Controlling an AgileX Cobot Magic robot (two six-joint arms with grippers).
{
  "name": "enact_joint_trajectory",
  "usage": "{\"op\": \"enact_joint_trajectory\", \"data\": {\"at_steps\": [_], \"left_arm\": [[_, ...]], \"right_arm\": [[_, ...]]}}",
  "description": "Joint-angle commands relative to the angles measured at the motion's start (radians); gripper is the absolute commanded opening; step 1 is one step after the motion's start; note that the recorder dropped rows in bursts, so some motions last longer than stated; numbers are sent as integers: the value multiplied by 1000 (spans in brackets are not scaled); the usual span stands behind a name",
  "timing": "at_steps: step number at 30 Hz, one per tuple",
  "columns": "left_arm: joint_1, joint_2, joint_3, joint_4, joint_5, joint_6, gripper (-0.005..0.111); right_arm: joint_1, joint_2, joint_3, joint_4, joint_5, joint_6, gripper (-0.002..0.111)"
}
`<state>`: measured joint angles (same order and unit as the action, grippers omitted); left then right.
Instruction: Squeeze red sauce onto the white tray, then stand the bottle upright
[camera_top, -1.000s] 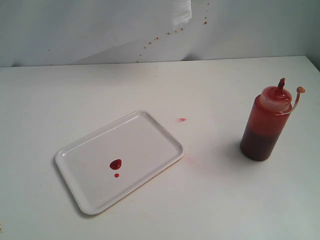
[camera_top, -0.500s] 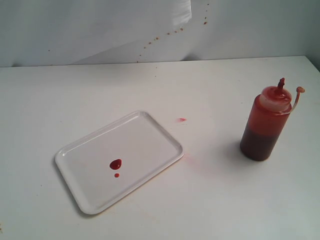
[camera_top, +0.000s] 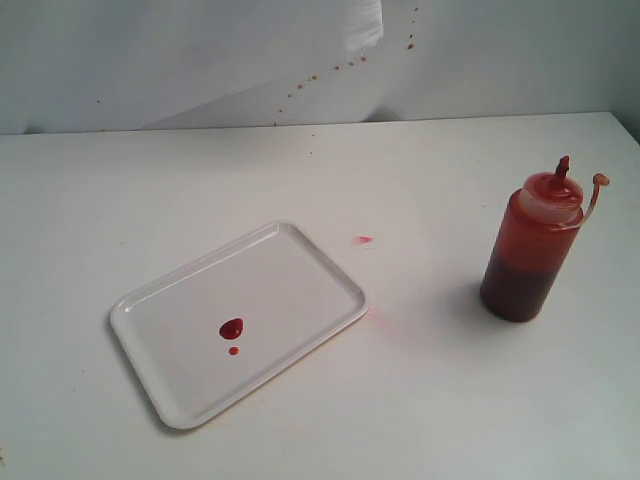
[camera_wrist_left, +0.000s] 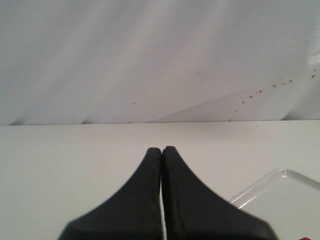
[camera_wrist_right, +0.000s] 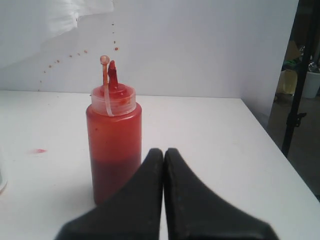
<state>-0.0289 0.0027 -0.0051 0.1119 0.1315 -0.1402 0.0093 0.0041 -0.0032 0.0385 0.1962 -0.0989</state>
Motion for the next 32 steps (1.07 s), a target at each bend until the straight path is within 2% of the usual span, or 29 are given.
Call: {"op": "enact_joint_trajectory", "data": {"at_steps": [1,32], "left_arm": [[-4,-3,5,-6,50,-18,0],[-4,-3,5,-6,53,-16,0]], "right_arm": [[3,-4,3,3,2,6,0],[3,-4,3,3,2,6,0]]}}
